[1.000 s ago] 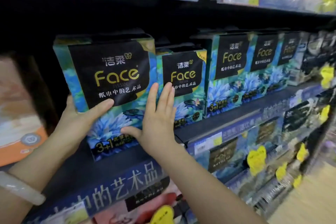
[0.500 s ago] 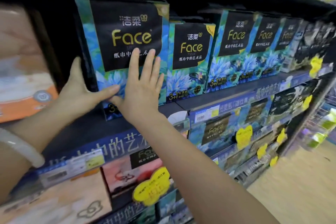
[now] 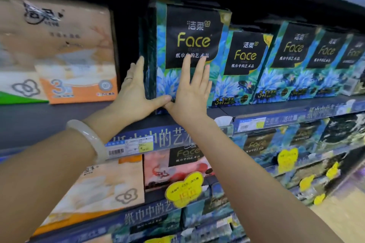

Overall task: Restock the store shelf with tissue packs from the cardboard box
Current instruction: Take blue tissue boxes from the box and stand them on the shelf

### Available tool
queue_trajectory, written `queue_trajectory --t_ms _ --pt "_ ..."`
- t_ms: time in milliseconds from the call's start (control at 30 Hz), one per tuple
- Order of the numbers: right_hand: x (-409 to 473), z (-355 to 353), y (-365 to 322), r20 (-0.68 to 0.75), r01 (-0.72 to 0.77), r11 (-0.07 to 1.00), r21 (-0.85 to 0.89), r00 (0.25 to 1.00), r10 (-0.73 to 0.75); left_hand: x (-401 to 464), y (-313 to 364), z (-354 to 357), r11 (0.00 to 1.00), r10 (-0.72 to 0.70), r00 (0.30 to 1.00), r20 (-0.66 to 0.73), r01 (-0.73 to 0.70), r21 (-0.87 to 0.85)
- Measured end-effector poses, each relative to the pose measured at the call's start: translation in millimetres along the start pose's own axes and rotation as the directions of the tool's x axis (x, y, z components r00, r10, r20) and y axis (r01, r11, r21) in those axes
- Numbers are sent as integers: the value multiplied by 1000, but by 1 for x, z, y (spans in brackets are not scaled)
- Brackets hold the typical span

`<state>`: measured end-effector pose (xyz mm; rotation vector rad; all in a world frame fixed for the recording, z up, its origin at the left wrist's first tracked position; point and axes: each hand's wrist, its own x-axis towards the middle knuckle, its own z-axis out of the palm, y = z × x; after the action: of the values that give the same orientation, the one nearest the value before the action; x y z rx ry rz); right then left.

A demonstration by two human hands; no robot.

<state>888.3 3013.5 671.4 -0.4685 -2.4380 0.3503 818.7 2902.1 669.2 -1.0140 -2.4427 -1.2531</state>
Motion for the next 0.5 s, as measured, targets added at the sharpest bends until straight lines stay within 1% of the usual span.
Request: queue_trajectory --t_ms 233,400,500 --pt "-46 0 -23 76 98 991 87 992 -104 -68 -3 -21 995 -78 992 -102 84 59" --pt "-100 13 -60 125 209 964 165 965 -231 -148 -17 -41 988 -125 955 -268 144 56" --pt "-140 27 -94 201 297 928 227 918 -343 -205 -29 -67 959 -247 918 -309 277 56"
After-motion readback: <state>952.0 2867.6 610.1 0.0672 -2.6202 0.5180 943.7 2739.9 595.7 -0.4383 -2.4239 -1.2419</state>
